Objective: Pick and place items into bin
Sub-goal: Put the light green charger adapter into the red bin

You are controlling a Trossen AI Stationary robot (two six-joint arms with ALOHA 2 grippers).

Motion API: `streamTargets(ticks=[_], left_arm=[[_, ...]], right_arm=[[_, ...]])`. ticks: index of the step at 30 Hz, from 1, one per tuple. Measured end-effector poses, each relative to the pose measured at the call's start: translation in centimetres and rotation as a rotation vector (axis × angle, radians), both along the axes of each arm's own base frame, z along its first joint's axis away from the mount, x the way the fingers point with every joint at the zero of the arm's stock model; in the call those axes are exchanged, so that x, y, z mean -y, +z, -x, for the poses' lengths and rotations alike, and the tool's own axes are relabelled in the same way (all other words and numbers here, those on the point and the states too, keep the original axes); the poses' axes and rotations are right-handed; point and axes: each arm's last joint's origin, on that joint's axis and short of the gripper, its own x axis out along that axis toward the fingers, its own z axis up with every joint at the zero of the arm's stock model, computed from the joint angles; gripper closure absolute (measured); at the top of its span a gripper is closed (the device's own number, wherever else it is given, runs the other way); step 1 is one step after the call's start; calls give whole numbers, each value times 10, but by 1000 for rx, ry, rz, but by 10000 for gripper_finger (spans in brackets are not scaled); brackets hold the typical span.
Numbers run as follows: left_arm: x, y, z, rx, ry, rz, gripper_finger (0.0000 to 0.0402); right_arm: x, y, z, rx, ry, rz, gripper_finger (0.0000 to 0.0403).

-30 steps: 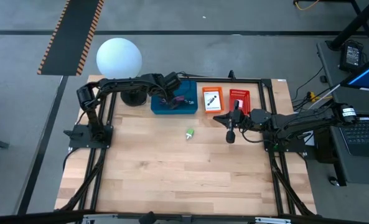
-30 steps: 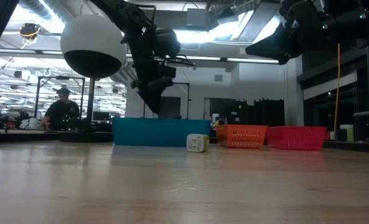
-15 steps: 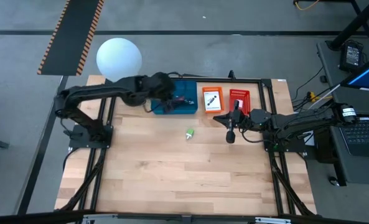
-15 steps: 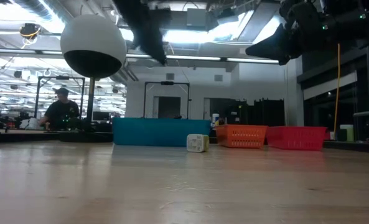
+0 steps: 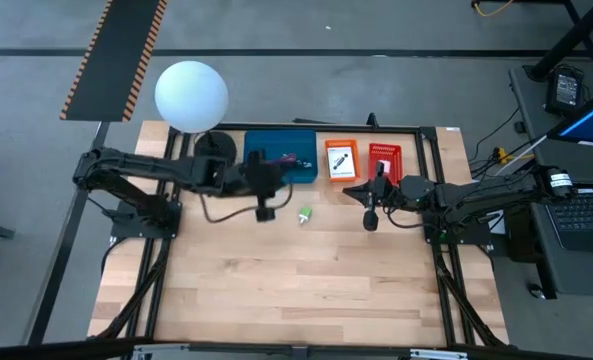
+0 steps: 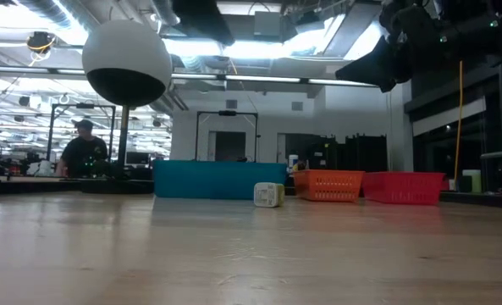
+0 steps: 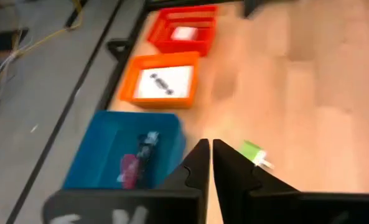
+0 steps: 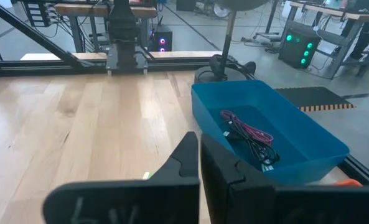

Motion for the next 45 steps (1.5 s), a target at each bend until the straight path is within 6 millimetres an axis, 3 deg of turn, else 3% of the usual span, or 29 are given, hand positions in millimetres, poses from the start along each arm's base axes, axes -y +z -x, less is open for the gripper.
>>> streamTargets(ticks=[9,15,25,32,41,45], left_arm=[[25,-40,20,98,-66,107,400],[39,-64,19,82,-75,190,399],[54,-79,12,38,-110,258,398],[50,-98,-9,4,-88,306,398],[40,-97,-51,9,-22,351,398],[34,-101,-65,-78,55,394,398]], right_arm=[[0,-1,0,-8,2,-1,402],[0,-1,0,-11,1,-2,402],[0,-2,0,-21,1,-4,402],[0,-2,0,-22,1,-3,402],[0,-2,0,-23,2,0,402],[0,-2,0,-23,2,0,402]])
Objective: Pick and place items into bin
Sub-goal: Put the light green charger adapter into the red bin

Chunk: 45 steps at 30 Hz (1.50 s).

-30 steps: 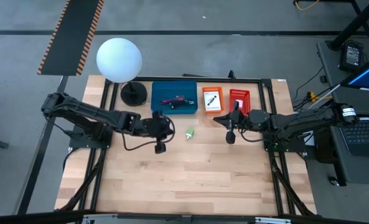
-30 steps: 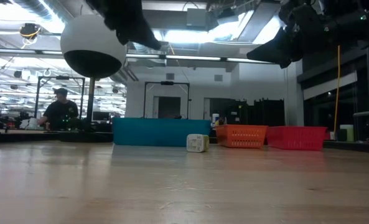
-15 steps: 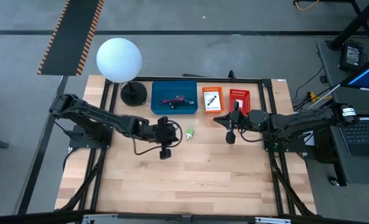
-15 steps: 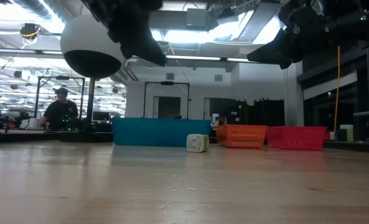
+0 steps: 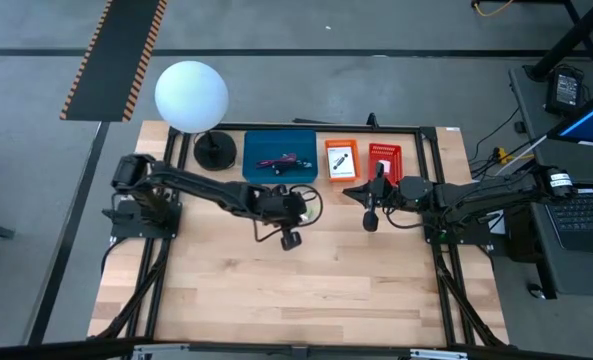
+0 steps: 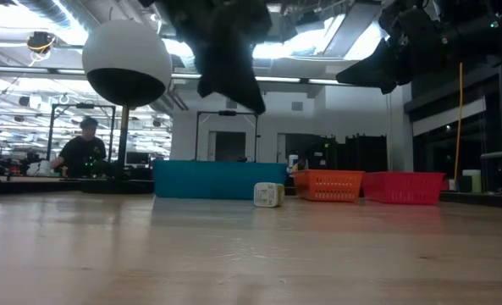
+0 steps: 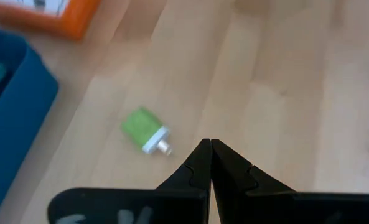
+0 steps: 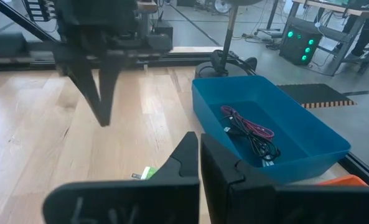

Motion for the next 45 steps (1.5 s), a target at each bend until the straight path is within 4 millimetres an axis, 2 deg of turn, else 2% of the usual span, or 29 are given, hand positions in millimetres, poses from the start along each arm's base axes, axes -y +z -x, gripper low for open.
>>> streamTargets(ticks=[4,9,15,21,27,36,45], left_arm=[[-6,-3,-11,-88,38,5,398],[-13,-1,-23,-78,48,-7,398],[-23,-1,-23,-97,39,-53,387],[-31,-1,-23,-92,83,-46,340],[-29,-2,-24,-83,124,-18,282],[-26,-31,-38,-88,202,8,228],[-27,-58,-46,-119,289,7,223]], right_arm=[[0,0,0,0,0,0,402],[0,0,0,0,0,0,402],[0,0,0,0,0,0,402],[0,0,0,0,0,0,402],[0,0,0,0,0,0,402],[0,0,0,0,0,3,402],[0,0,0,0,0,3,402]])
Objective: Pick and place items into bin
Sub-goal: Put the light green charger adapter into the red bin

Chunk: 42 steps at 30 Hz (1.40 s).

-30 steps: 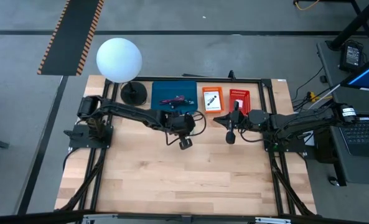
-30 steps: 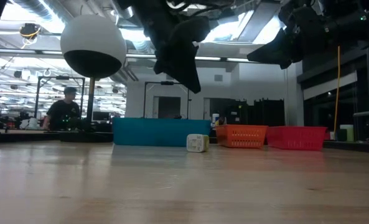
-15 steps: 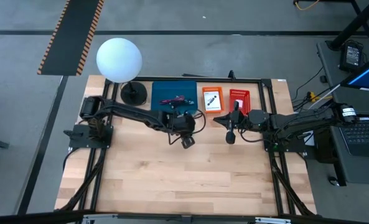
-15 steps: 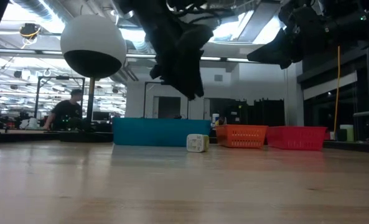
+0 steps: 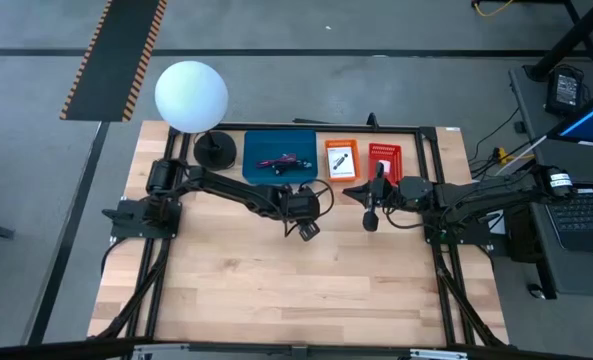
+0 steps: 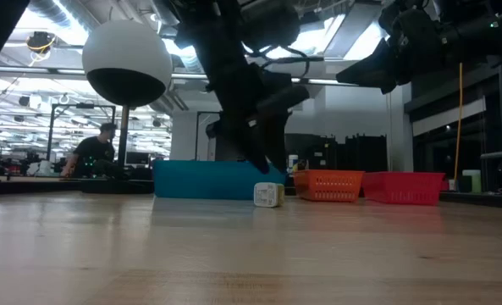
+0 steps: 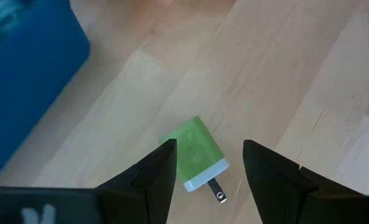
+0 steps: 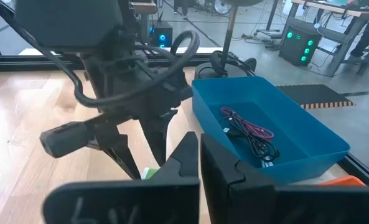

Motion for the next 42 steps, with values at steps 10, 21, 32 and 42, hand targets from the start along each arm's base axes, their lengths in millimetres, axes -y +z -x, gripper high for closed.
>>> streamTargets(ticks=[10,21,32,42], left_arm=[[2,-10,-2,-9,38,26,223],[2,-10,-1,14,129,42,222],[5,-17,3,19,159,36,222],[6,-26,1,1,139,62,222]], right_arm=[[0,0,0,-1,0,0,402],[0,0,0,1,0,-1,402],[0,0,0,5,0,-3,402],[0,1,0,8,-1,-6,402]])
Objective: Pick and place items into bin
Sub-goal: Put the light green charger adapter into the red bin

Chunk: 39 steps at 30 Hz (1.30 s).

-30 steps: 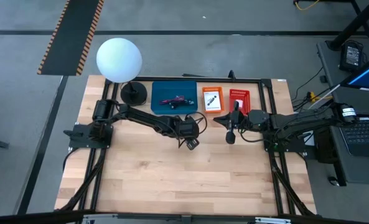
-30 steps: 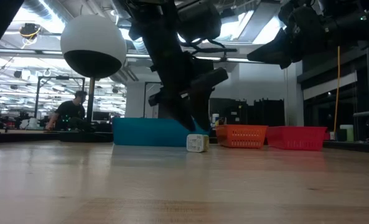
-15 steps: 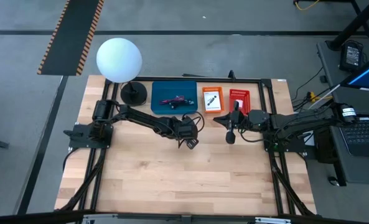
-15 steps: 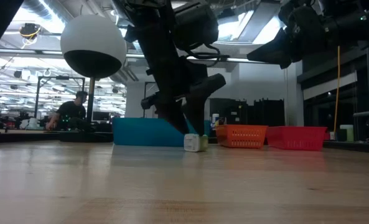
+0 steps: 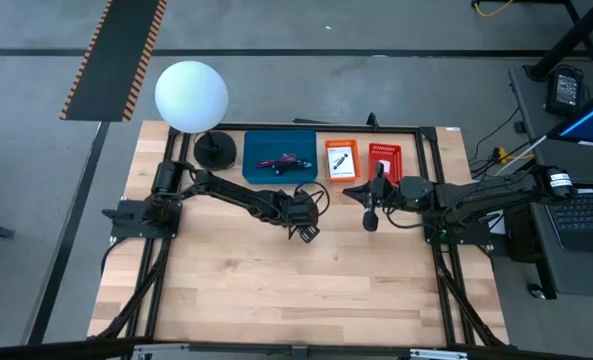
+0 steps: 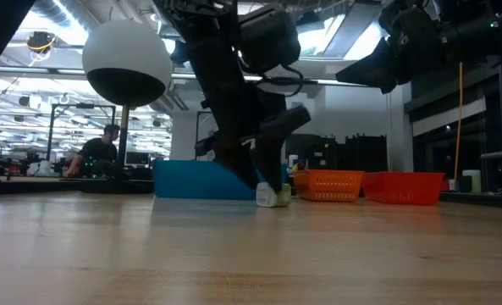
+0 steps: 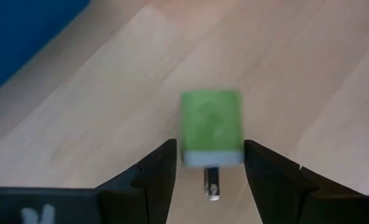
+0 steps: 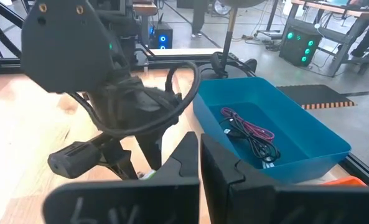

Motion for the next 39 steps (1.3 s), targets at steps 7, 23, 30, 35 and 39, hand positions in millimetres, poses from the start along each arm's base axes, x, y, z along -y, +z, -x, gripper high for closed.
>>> streamTargets(ticks=[7,23,30,35,39], left_arm=[[0,-6,-1,-17,-12,-7,223],[0,-16,-7,-28,-141,-78,255],[1,-16,-7,-43,-187,-97,257],[2,-6,-4,-56,-240,-92,257],[1,14,5,-75,-266,-111,257]], right_arm=[[0,0,0,0,0,0,402],[0,1,0,7,0,-1,402],[0,1,0,6,1,-1,402],[0,0,0,3,0,0,402],[0,0,0,-2,1,0,402]])
